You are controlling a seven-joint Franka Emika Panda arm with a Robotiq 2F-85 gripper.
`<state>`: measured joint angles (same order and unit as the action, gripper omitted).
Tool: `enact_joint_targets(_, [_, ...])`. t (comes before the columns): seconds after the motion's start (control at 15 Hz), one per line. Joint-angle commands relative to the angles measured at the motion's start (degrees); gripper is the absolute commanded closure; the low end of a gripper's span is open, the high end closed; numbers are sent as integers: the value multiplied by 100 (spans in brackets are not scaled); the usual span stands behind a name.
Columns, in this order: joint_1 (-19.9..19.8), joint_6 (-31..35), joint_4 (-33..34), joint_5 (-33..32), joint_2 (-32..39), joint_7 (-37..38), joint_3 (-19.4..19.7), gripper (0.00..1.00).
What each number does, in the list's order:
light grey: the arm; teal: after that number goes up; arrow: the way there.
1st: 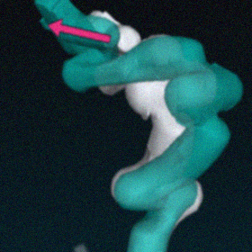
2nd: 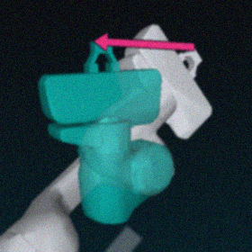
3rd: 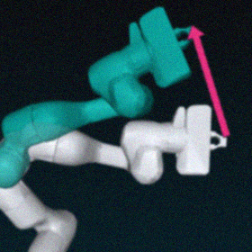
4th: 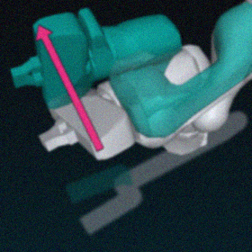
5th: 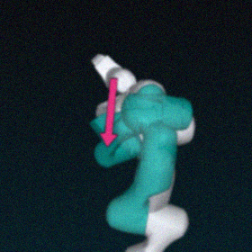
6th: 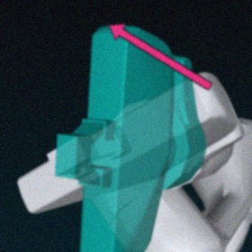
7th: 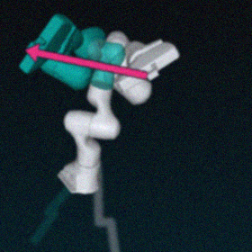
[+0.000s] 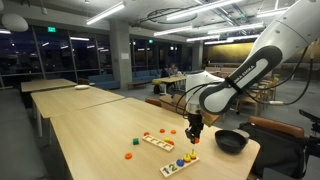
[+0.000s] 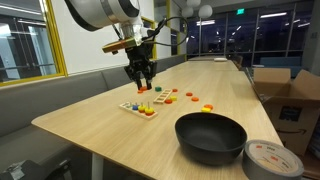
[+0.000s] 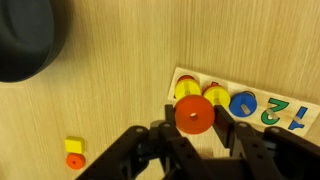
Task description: Put the orange circle on top of the orange circle.
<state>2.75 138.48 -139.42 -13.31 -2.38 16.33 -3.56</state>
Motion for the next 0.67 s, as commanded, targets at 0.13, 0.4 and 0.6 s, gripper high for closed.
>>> enact_joint_targets(0.13, [92, 222, -8, 84, 64, -209, -77, 78])
enact_joint_targets(0.4, [129, 280, 50, 90, 217, -278, -90, 78])
enact_joint_targets(0.6, [139, 292, 107, 95, 343, -343, -79, 78])
